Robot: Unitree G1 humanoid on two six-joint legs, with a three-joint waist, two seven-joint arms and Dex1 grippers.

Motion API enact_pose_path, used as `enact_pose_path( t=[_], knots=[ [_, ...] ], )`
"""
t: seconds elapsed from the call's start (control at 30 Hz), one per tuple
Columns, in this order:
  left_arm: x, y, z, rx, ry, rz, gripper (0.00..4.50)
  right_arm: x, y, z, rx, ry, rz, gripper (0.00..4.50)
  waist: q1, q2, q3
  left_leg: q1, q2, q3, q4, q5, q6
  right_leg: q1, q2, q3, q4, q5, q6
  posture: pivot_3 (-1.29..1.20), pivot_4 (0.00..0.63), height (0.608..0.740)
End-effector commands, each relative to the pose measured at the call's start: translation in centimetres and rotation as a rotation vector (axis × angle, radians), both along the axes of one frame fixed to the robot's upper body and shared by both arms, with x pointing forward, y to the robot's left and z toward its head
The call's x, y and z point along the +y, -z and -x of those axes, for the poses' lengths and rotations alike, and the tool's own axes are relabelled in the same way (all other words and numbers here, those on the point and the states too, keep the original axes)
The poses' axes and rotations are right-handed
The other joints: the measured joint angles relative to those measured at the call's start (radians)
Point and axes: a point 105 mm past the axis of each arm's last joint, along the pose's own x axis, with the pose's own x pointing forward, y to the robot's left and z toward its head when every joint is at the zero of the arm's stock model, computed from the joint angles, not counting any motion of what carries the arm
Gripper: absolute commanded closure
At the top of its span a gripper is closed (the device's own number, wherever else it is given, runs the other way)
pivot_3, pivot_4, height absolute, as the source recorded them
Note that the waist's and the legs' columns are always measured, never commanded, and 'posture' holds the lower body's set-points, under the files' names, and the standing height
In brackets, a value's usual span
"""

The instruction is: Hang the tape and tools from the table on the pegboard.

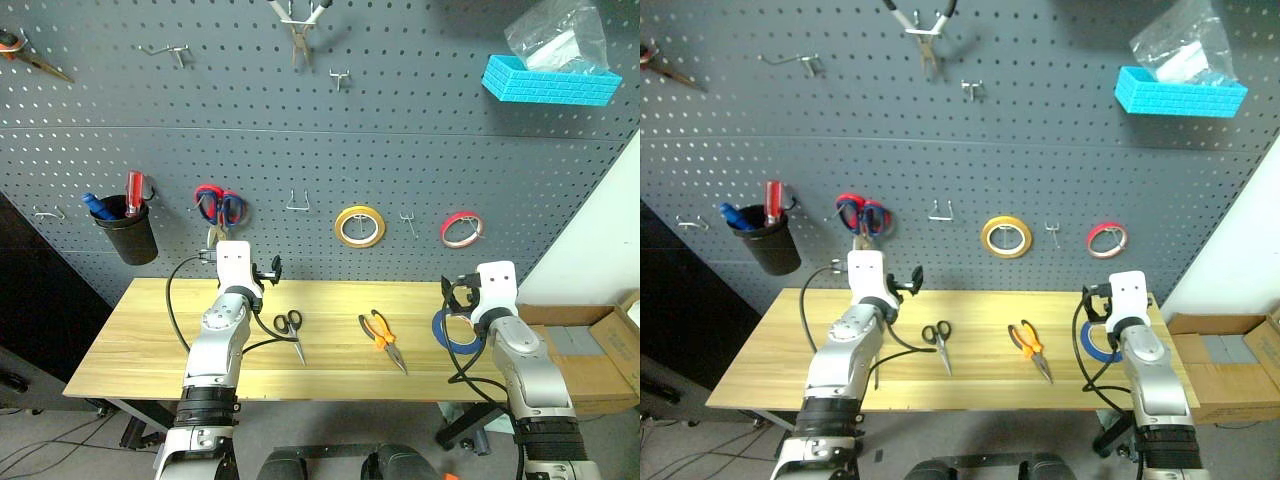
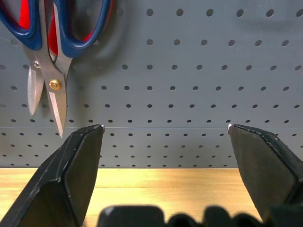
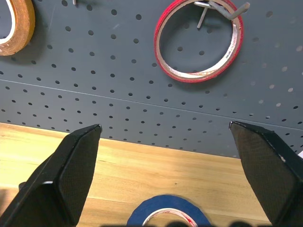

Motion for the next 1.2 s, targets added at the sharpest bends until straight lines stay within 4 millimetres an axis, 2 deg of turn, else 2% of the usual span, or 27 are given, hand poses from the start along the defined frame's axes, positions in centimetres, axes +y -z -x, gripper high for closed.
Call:
enact_pose_path(
  t=[0.03, 0.2, 0.43, 0.53, 0.63, 0.9, 0.97, 1.07, 1.2],
  knots=[
    [-0.3, -1.7, -0.3, -0.066, 0.013, -0.017, 0.02, -0.1, -1.4, -0.2, -0.044, -0.01, 0.02, 0.0, 0.0, 0.0, 0.0, 0.0, 0.0, 0.0, 0.0, 0.0, 0.0, 0.0, 0.0, 0.0, 0.0, 0.0, 0.0, 0.05, 0.0, 0.74],
    [-1.5, -1.8, 0.0, -0.063, 0.11, -0.006, 0.02, -0.1, -1.4, 0.2, -0.018, -0.045, 0.028, 0.0, 0.0, 0.0, 0.0, 0.0, 0.0, 0.0, 0.0, 0.0, 0.0, 0.0, 0.0, 0.0, 0.0, 0.0, 0.0, 0.05, 0.009, 0.74],
    [-4.7, -2.0, 1.3, 0.003, 0.46, -0.06, 0.02, 0.1, -1.0, 1.2, 0.119, -0.124, 0.032, 0.0, -0.001, 0.001, 0.007, 0.0, 0.0, 0.0, 0.0, 0.0, 0.0, 0.0, 0.0, 0.0, 0.0, 0.0, 0.0, 0.05, 0.077, 0.74],
    [-6.6, -2.1, 2.4, 0.026, 0.66, -0.141, 0.02, 0.2, -0.8, 1.3, 0.178, -0.152, 0.006, 0.0, -0.001, 0.003, 0.024, 0.001, 0.0, -0.001, 0.0, 0.0, 0.0, 0.0, 0.0, 0.0, 0.0, -0.002, -0.003, 0.04, 0.106, 0.74],
    [-8.7, -1.2, 3.9, 0.068, 0.882, -0.227, 0.02, 0.8, 0.1, 1.4, 0.274, -0.203, -0.026, 0.0, -0.001, 0.007, 0.046, 0.001, 0.0, -0.001, 0.0, 0.0, 0.0, 0.0, -0.001, 0.001, 0.0, -0.005, -0.008, 0.03, 0.142, 0.74],
    [-12.6, -0.9, 4.9, 0.065, 1.146, -0.246, 0.02, 1.1, 2.0, 1.1, 0.45, -0.25, -0.093, 0.0, 0.0, 0.004, 0.114, -0.004, 0.0, -0.001, -0.004, 0.0, 0.0, -0.004, 0.0, 0.002, -0.001, -0.002, -0.003, 0.02, 0.224, 0.74],
    [-13.8, -0.9, 5.2, 0.058, 1.206, -0.247, 0.02, 0.9, 2.1, 0.8, 0.467, -0.248, -0.091, 0.0, 0.0, 0.005, 0.125, -0.006, 0.001, -0.001, -0.005, 0.0, 0.001, -0.005, 0.0, 0.002, -0.003, -0.002, -0.003, 0.02, 0.238, 0.74],
    [-15.4, -1.0, 5.8, 0.052, 1.284, -0.235, 0.02, 0.8, 2.1, 0.3, 0.483, -0.241, -0.094, 0.0, -0.001, 0.004, 0.136, -0.018, 0.0, 0.0, -0.005, -0.001, 0.001, -0.015, 0.0, 0.003, -0.003, -0.002, -0.003, 0.02, 0.253, 0.74],
    [-17.2, -0.6, 6.9, 0.071, 1.396, -0.231, 0.02, 0.5, 2.2, -0.5, 0.495, -0.228, -0.093, 0.0, -0.002, 0.004, 0.154, -0.018, 0.0, 0.0, -0.005, -0.001, 0.001, -0.016, 0.0, 0.003, -0.003, -0.002, -0.002, 0.01, 0.269, 0.74]
  ],
)
